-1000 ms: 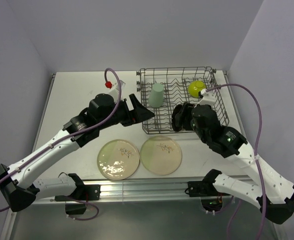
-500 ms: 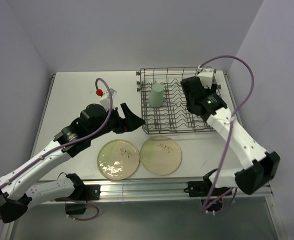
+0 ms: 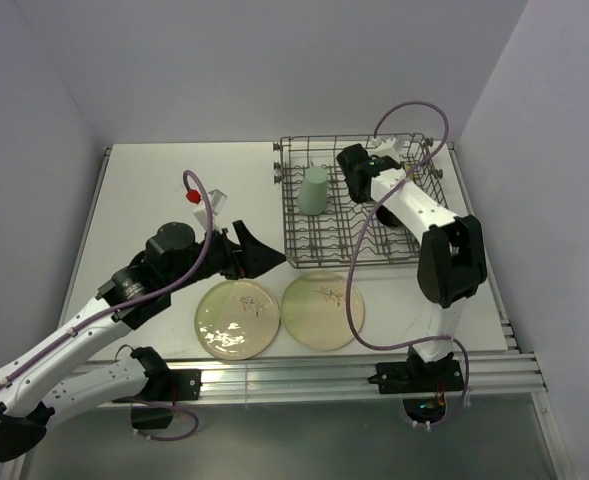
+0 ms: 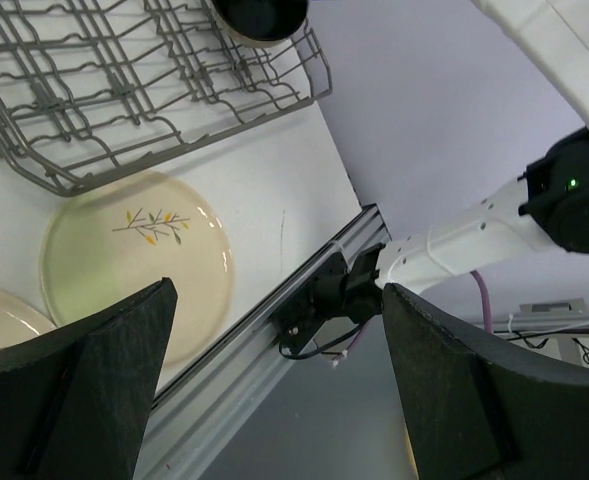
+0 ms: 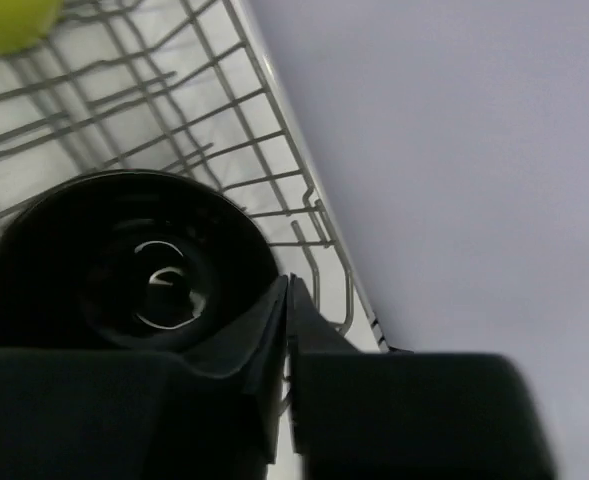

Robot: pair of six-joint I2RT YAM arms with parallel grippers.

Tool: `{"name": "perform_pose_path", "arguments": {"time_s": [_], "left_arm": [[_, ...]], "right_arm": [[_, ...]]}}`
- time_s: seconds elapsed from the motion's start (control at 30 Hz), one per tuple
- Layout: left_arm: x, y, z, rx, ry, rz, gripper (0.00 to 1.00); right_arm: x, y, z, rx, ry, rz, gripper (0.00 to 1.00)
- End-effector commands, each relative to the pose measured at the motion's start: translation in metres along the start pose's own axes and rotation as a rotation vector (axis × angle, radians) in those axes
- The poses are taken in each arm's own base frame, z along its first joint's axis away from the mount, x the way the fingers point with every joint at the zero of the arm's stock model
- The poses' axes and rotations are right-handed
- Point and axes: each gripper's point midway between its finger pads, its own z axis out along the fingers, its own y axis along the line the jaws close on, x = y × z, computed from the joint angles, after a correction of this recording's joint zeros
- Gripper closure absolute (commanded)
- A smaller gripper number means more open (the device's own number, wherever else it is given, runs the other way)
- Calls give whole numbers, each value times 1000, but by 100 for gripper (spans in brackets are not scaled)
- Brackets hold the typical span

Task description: Load the mixed dishes into the dish rack

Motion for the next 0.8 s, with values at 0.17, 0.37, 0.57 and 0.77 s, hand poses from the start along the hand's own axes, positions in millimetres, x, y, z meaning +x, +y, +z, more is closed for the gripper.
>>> {"name": "perform_pose_path", "arguments": {"time_s": [0.17, 0.37, 0.57, 0.77], "left_arm": [[2, -5, -2, 66, -4, 40, 10], [7, 1, 6, 64, 11, 25, 9], [12, 12, 21, 32, 49, 33, 10], [11, 15, 24, 34, 40, 26, 10]], "right_arm": [[13, -22, 47, 195, 101, -40, 100], [14, 13, 45, -20, 151, 26, 100], [-4, 33, 28, -264, 168, 143, 79], [-12, 62, 16, -448, 149, 128, 41]]}}
